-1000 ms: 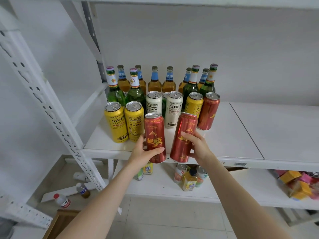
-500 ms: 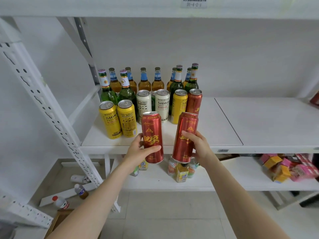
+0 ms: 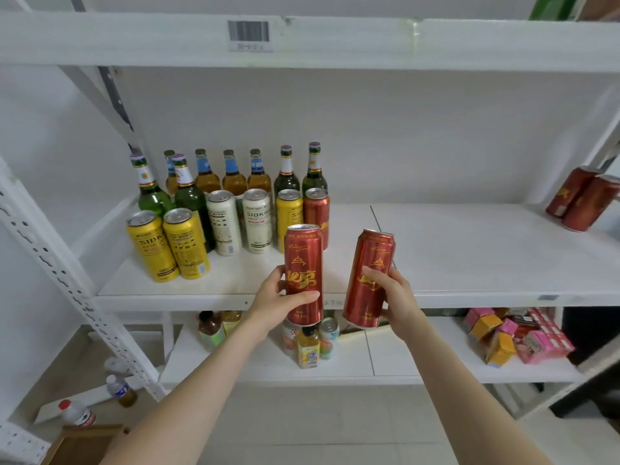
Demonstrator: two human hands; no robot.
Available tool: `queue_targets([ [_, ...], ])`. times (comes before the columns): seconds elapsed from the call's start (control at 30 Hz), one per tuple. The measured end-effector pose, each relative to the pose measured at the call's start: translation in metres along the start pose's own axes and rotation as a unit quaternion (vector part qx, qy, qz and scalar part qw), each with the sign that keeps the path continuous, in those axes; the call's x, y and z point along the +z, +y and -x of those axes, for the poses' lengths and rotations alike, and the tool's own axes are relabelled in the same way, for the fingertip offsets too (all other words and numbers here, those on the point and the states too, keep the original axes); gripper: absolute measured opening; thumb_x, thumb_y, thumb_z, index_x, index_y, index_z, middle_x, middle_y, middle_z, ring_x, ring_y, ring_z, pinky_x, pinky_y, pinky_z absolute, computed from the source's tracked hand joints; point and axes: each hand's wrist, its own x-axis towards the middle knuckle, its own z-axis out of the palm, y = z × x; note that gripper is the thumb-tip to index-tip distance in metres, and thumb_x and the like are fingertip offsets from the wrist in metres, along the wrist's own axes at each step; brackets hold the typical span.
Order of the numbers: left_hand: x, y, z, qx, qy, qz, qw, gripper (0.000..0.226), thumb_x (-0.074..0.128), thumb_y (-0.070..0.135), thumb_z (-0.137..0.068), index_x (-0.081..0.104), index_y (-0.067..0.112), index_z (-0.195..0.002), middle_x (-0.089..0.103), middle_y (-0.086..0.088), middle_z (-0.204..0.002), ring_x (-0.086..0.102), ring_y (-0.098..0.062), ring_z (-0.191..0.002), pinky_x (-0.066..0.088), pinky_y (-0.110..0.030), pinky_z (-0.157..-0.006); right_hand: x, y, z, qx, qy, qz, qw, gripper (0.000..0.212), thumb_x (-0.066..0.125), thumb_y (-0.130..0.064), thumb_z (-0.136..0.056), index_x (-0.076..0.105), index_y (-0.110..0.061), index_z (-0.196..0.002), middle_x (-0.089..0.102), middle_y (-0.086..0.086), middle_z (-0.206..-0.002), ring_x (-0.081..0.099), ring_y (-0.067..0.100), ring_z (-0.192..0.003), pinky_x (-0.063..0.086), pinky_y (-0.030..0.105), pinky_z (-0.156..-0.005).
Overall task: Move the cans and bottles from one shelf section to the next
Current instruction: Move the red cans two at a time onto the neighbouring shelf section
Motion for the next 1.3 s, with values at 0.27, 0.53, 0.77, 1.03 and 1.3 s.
queue_targets([
  [0.27, 0.109, 0.019, 0.005, -0.004, -0.002, 0.007, 1.0, 0.067, 0.09, 0.045, -0.058, 0.054, 0.041, -0.115, 0.067, 0.005, -0.115, 0.063, -0.013, -0.108, 0.054, -0.037, -0.089, -0.112, -0.024, 0.008, -0.01, 0.012, 0.021, 1.0, 0.041, 0.076, -0.028, -0.082, 0.062, -0.021, -0.12, 0.069, 0.006, -0.113, 0.065, 0.026, -0.105, 0.052, 0.05, -0.089],
  [0.53, 0.189, 0.039, -0.02, 0.009, -0.029, -0.015, 0.999, 0.07, 0.088, 0.052, -0.052, 0.054, 0.043, -0.112, 0.068, 0.009, -0.113, 0.062, -0.011, -0.109, 0.052, -0.036, -0.09, -0.193, -0.043, -0.001, -0.023, 0.029, 0.033, 0.999, 0.048, 0.075, -0.028, -0.084, 0.057, -0.018, -0.128, 0.066, 0.008, -0.119, 0.063, 0.026, -0.108, 0.05, 0.054, -0.095],
  [0.77, 0.252, 0.059, -0.071, 0.023, -0.069, -0.036, 0.997, 0.071, 0.088, 0.05, -0.052, 0.052, 0.045, -0.113, 0.066, 0.009, -0.114, 0.061, -0.009, -0.107, 0.052, -0.03, -0.08, -0.25, -0.061, -0.028, -0.035, 0.058, 0.003, 0.998, 0.058, 0.08, -0.037, -0.063, 0.064, -0.019, -0.116, 0.072, 0.006, -0.108, 0.07, 0.018, -0.094, 0.054, 0.037, -0.071],
  [1.03, 0.354, 0.077, -0.105, 0.023, -0.1, -0.042, 0.994, 0.081, 0.087, 0.052, -0.049, 0.05, 0.041, -0.12, 0.064, 0.01, -0.115, 0.059, -0.008, -0.107, 0.05, -0.029, -0.078, -0.348, -0.071, -0.052, -0.049, 0.088, -0.018, 0.995, 0.04, 0.081, -0.027, -0.075, 0.066, -0.021, -0.112, 0.073, 0.004, -0.105, 0.072, 0.014, -0.085, 0.052, 0.033, -0.067],
  [1.3, 0.486, 0.095, -0.089, 0.013, -0.082, -0.014, 0.996, 0.075, 0.089, 0.046, -0.044, 0.057, 0.039, -0.111, 0.069, 0.003, -0.111, 0.065, -0.015, -0.106, 0.056, -0.044, -0.093, -0.479, -0.092, -0.044, -0.052, 0.076, -0.002, 0.996, 0.041, 0.081, -0.029, -0.076, 0.064, -0.024, -0.113, 0.072, 0.002, -0.106, 0.07, 0.015, -0.091, 0.051, 0.031, -0.066],
])
